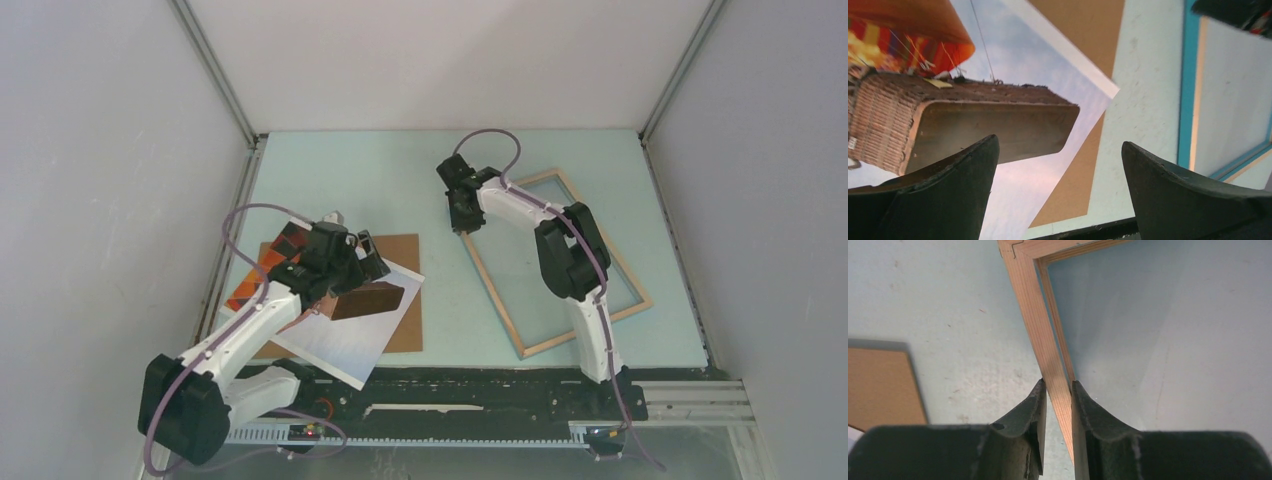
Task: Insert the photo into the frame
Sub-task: Adjust the photo frame at the center of the board, then pick up the photo at the center of the board, then turn over the photo from the photo frame.
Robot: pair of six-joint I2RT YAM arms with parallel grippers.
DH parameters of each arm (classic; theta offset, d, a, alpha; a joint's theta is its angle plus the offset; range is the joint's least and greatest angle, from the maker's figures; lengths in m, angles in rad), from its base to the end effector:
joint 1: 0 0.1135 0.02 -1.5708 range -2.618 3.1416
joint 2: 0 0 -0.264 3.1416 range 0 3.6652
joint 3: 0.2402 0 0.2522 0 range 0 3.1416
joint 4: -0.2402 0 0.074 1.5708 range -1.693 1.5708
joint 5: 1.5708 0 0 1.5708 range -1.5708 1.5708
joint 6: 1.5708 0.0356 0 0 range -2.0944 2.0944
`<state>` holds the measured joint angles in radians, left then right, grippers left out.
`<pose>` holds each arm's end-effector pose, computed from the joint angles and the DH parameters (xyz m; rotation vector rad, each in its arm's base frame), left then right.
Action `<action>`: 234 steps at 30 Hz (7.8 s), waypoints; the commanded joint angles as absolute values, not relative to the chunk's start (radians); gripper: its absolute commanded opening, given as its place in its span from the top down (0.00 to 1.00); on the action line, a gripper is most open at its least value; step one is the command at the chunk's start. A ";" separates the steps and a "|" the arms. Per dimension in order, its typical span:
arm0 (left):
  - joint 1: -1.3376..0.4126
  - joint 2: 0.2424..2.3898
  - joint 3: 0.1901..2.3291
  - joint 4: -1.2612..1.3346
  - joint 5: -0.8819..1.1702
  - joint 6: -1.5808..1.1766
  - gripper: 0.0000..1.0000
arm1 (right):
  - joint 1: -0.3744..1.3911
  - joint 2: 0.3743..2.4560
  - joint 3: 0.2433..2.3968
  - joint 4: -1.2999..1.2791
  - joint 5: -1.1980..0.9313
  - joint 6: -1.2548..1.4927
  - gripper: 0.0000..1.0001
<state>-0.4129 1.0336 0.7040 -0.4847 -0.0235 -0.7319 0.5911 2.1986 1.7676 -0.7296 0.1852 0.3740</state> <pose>0.1939 -0.0840 0.2381 -0.3999 2.4139 -0.5025 0.3907 0.2543 0.1794 -0.2401 2.6836 0.0384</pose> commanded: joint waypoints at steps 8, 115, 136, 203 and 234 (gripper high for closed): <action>-0.407 1.109 0.585 -0.348 0.032 -0.834 0.00 | 0.613 2.061 1.865 -0.861 0.048 0.393 0.26; -0.407 0.977 0.371 -0.142 0.165 -0.820 0.00 | 0.715 2.650 2.182 -0.425 -1.034 0.657 0.64; -0.370 0.820 0.918 -0.541 0.063 -0.584 0.00 | 0.630 2.153 1.980 -0.776 -0.784 0.402 1.00; -0.371 0.806 0.819 -0.541 0.187 -0.575 0.00 | 0.770 1.568 1.106 -0.760 0.654 -0.119 1.00; -0.371 0.829 0.783 -0.499 0.199 -0.604 0.00 | 0.766 1.305 1.064 -0.860 0.366 0.070 0.00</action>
